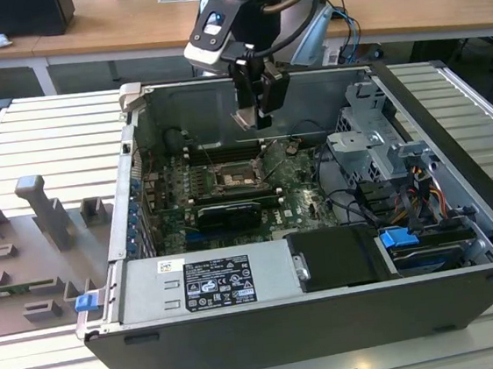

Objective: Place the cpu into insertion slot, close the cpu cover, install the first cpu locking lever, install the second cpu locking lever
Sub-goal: 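Place the cpu into insertion slot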

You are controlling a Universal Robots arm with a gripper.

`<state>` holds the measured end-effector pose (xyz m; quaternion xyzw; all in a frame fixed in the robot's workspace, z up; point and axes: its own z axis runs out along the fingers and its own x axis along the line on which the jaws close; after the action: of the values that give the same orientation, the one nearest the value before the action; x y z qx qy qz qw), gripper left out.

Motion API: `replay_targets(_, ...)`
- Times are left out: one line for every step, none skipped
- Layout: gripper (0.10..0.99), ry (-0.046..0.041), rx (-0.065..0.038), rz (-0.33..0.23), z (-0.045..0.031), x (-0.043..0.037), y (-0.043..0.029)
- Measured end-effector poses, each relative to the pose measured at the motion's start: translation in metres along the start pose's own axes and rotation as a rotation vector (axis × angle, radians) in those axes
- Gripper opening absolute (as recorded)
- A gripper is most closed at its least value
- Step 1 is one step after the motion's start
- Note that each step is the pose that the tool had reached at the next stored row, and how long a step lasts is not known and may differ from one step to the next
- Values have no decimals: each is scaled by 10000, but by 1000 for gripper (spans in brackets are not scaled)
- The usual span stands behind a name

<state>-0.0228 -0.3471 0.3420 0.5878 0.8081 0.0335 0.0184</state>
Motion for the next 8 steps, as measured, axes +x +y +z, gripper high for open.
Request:
replay_targets(541,-10,-1,115,4,0,0)
replay_targets(541,-23,-2,292,11,0,-1)
replay_targets(541,-33,-4,437,17,0,-1)
replay_targets(541,-41,-5,533,21,0,-2)
replay_targets(541,-45,-5,595,23,0,-2)
replay_targets(541,-54,-6,700,30,-1,-2)
replay_targets(541,-58,-6,746,32,0,-3)
replay_targets(541,-61,-7,791,35,0,-3)
